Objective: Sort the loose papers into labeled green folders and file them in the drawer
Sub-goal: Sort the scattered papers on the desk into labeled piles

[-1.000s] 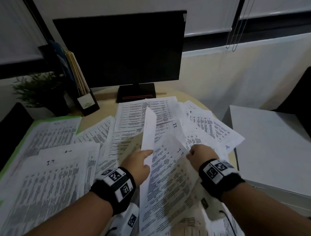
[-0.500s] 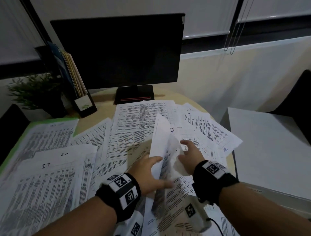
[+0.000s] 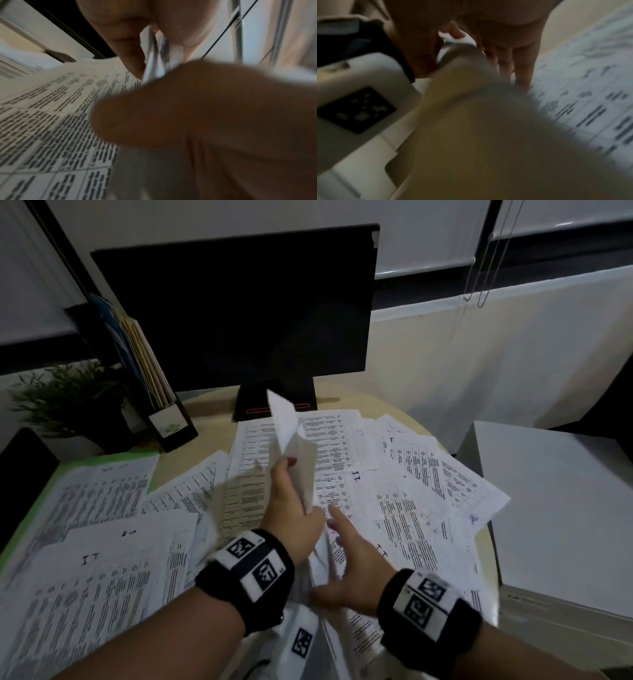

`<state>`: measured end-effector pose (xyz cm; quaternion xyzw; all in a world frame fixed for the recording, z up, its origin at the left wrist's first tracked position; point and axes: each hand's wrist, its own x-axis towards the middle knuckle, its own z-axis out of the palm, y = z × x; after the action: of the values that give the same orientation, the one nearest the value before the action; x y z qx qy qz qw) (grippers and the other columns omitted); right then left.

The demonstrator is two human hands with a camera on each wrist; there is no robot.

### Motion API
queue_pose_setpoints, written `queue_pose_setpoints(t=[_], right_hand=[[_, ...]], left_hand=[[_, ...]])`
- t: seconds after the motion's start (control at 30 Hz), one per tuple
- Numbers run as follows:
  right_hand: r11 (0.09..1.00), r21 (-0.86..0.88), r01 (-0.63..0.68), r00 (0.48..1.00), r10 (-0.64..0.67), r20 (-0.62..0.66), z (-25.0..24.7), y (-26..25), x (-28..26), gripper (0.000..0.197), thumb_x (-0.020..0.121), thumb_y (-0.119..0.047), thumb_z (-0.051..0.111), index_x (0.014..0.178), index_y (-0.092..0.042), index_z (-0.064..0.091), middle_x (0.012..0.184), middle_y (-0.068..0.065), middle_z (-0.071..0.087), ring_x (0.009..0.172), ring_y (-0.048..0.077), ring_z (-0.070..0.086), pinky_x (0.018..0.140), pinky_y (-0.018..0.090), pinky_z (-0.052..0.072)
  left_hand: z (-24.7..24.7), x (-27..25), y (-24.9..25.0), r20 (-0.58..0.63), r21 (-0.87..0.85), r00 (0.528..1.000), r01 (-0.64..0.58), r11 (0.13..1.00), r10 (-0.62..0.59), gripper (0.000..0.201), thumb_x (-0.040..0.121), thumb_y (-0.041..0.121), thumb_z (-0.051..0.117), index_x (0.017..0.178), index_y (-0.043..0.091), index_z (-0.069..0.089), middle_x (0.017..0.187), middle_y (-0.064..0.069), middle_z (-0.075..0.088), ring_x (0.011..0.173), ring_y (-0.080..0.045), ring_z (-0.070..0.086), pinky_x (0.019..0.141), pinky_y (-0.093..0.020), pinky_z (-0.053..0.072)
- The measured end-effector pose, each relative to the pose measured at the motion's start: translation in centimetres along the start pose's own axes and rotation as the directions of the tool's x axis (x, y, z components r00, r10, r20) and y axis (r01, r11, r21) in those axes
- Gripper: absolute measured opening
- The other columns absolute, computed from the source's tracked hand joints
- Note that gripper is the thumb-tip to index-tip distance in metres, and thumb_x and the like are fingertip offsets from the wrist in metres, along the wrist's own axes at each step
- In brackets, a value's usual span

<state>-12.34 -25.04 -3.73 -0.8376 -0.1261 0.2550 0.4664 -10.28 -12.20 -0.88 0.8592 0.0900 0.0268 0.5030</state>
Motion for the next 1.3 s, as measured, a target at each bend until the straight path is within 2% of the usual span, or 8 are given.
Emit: queue_pose_setpoints(t=[0.13, 0.27, 0.43, 0.57, 0.73, 0.9, 1.17, 1.3], right_hand=[[0.990, 0.141, -0.028, 0.925, 0.079, -0.372, -0.1, 1.7, 1.0, 0.062, 0.076, -0.012, 0.068, 0.131, -0.026, 0.042, 0.091, -0.013, 0.060, 0.079, 0.004, 0.057, 0.058, 0.004, 0.040], [0.982, 0.182, -0.056, 0.854, 0.141, -0.500, -2.1, 3.4, 0.1, 0.050, 0.072, -0.017, 0.075, 0.103, -0.039, 0.042, 0.083, -0.022, 0.057, 0.072, -0.008, 0.054, 0.054, 0.007, 0.040], [0.929, 0.162, -0.334, 0.718, 0.362, -0.595, -5.9, 7.2, 1.7, 0.007, 0.084, -0.017, 0.062, 0.084, -0.022, 0.057, 0.071, -0.004, 0.058, 0.071, 0.022, 0.057, 0.067, 0.029, 0.046], [0.751, 0.352, -0.558, 0.609, 0.659, -0.442, -8.3, 10.6, 3.1, 0.024, 0.085, -0.011, 0.062, 0.106, -0.002, 0.056, 0.081, 0.011, 0.055, 0.073, 0.026, 0.052, 0.067, 0.027, 0.041], [0.674, 0.453, -0.583, 0.584, 0.736, -0.344, -9.7, 12.9, 3.9, 0.025, 0.082, -0.018, 0.066, 0.097, -0.002, 0.053, 0.077, 0.009, 0.055, 0.065, 0.020, 0.051, 0.055, 0.025, 0.039], [0.640, 0.589, -0.493, 0.545, 0.755, -0.365, -9.2, 14.3, 4.6, 0.040, 0.072, -0.023, 0.077, 0.100, 0.001, 0.064, 0.088, 0.015, 0.067, 0.078, 0.030, 0.064, 0.080, 0.038, 0.053], [0.681, 0.522, -0.514, 0.536, 0.730, -0.425, -9.2, 14.3, 4.7, 0.041, 0.080, -0.025, 0.073, 0.108, 0.004, 0.062, 0.085, 0.013, 0.060, 0.064, 0.024, 0.054, 0.066, 0.028, 0.045], [0.683, 0.493, -0.540, 0.552, 0.729, -0.405, -9.3, 14.8, 4.9, 0.036, 0.080, -0.032, 0.073, 0.095, -0.001, 0.064, 0.070, 0.011, 0.062, 0.057, 0.023, 0.057, 0.048, 0.024, 0.039]], left_hand=[[2.7, 0.8, 1.8, 0.135, -0.020, 0.982, -0.129, 0.991, 0.130, 0.084, 0.081, 0.002, 0.057, 0.140, 0.038, 0.010, 0.117, 0.018, 0.035, 0.113, -0.015, 0.047, 0.092, -0.023, 0.044], [5.6, 1.0, 2.3, 0.224, 0.061, 0.955, -0.213, 0.975, 0.194, 0.090, 0.082, 0.007, 0.058, 0.139, 0.044, -0.001, 0.133, 0.008, 0.033, 0.108, -0.012, 0.047, 0.094, -0.028, 0.050], [7.6, 1.7, 2.4, 0.527, -0.196, 0.819, -0.140, 0.970, 0.225, 0.092, 0.082, 0.015, 0.071, 0.135, 0.048, 0.004, 0.139, 0.011, 0.031, 0.118, -0.011, 0.049, 0.093, -0.020, 0.047], [5.2, 6.7, -0.8, 0.377, 0.275, 0.916, -0.254, 0.927, 0.139, 0.041, 0.095, 0.028, 0.051, 0.135, 0.031, 0.040, 0.150, 0.010, 0.026, 0.134, -0.012, 0.033, 0.110, -0.035, 0.031], [2.2, 13.4, -6.3, 0.337, 0.764, 0.921, -0.148, 0.628, -0.194, 0.074, 0.082, -0.005, 0.052, 0.147, 0.020, 0.029, 0.159, -0.003, 0.010, 0.147, -0.026, 0.006, 0.119, -0.041, 0.017], [1.2, 15.7, -8.3, 0.399, 0.847, 0.845, -0.191, 0.496, -0.356, 0.089, 0.085, 0.007, 0.060, 0.153, 0.025, 0.005, 0.160, -0.008, -0.007, 0.146, -0.034, -0.005, 0.119, -0.046, 0.011], [-1.6, 13.3, -8.7, 0.464, 0.855, 0.815, -0.309, 0.418, -0.348, 0.095, 0.078, 0.064, 0.060, 0.152, 0.030, 0.011, 0.161, -0.001, 0.006, 0.144, -0.026, 0.024, 0.116, -0.043, 0.024], [-1.3, 11.2, -8.8, 0.453, 0.864, 0.826, -0.314, 0.393, -0.336, 0.099, 0.069, 0.065, 0.064, 0.150, 0.029, 0.019, 0.157, -0.002, 0.023, 0.137, -0.025, 0.036, 0.110, -0.038, 0.036]])
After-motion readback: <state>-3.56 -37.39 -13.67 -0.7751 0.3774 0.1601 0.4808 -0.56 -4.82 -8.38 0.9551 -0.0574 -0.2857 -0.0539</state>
